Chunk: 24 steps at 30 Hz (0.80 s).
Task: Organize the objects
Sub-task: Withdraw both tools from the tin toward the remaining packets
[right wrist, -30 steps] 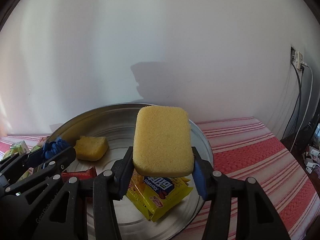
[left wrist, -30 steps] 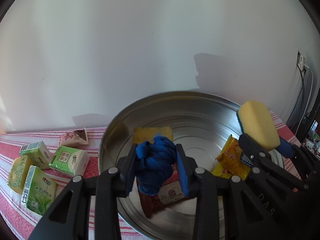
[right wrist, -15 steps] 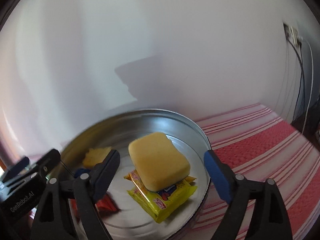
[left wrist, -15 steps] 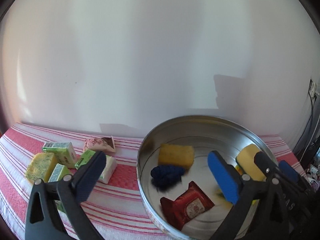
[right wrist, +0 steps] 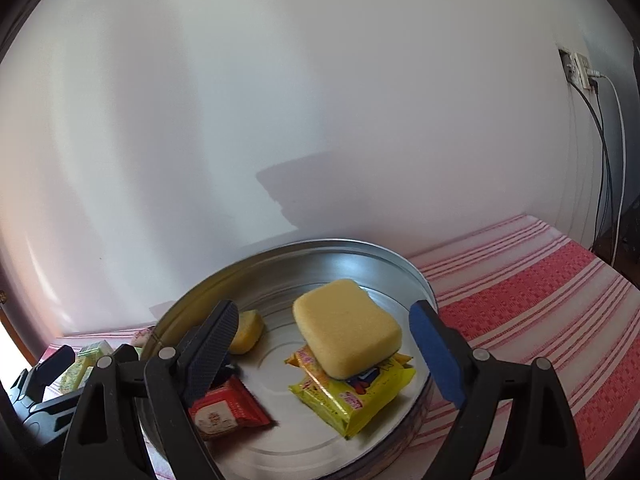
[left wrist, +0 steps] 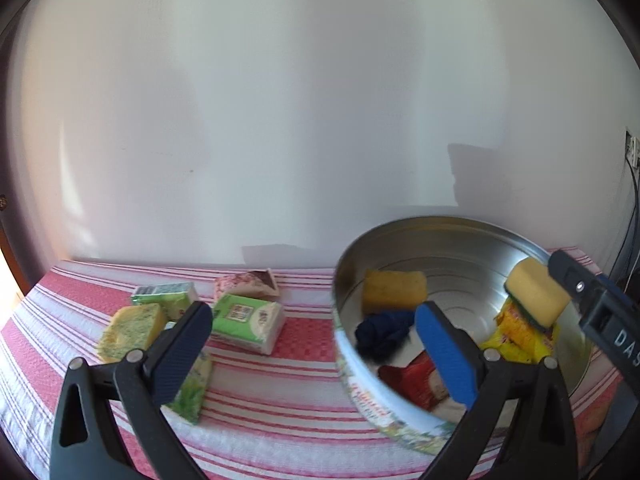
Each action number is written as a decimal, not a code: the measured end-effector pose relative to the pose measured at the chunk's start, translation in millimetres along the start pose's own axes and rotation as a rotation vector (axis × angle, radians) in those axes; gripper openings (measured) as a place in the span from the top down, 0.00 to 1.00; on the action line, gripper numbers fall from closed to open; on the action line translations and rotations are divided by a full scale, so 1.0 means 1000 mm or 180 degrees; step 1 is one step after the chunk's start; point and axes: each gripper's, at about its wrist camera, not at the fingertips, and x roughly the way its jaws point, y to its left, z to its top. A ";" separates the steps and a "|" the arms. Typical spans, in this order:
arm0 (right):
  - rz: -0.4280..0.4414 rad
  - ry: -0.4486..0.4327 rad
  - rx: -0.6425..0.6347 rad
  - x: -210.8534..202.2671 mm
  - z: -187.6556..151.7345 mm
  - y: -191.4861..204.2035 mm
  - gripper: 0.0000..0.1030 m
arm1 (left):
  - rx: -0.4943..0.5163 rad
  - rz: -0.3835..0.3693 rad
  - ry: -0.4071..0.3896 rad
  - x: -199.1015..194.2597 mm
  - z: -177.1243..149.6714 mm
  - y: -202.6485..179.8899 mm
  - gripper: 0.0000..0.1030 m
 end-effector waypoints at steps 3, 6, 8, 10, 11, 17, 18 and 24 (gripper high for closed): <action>-0.0096 -0.0170 -0.0108 -0.009 -0.003 0.010 0.14 | -0.0014 0.0068 -0.0008 -0.012 -0.003 0.008 0.00; -0.0137 -0.0244 -0.0222 -0.010 -0.006 0.020 0.14 | -0.0002 0.0183 -0.0050 -0.020 -0.006 0.016 0.00; -0.0127 -0.0327 -0.0260 -0.012 -0.008 0.024 0.14 | 0.0028 0.0261 -0.0069 -0.025 -0.010 0.022 0.00; -0.0126 -0.0425 -0.0304 -0.015 -0.010 0.028 0.14 | 0.0024 0.0308 -0.0080 -0.030 -0.014 0.031 0.00; -0.0133 -0.0459 -0.0323 -0.016 -0.010 0.029 0.14 | 0.0012 0.0321 -0.0083 -0.032 -0.016 0.035 0.00; -0.0187 -0.0489 -0.0381 -0.018 -0.014 0.030 0.14 | -0.0042 0.0389 -0.0113 -0.042 -0.022 0.055 0.00; -0.0200 -0.0480 -0.0394 -0.017 -0.015 0.030 0.14 | -0.0050 0.0397 -0.0119 -0.043 -0.023 0.058 0.00; -0.0268 -0.0499 -0.0479 -0.021 -0.021 0.037 0.14 | -0.0027 0.0421 -0.0069 -0.038 -0.029 0.075 0.00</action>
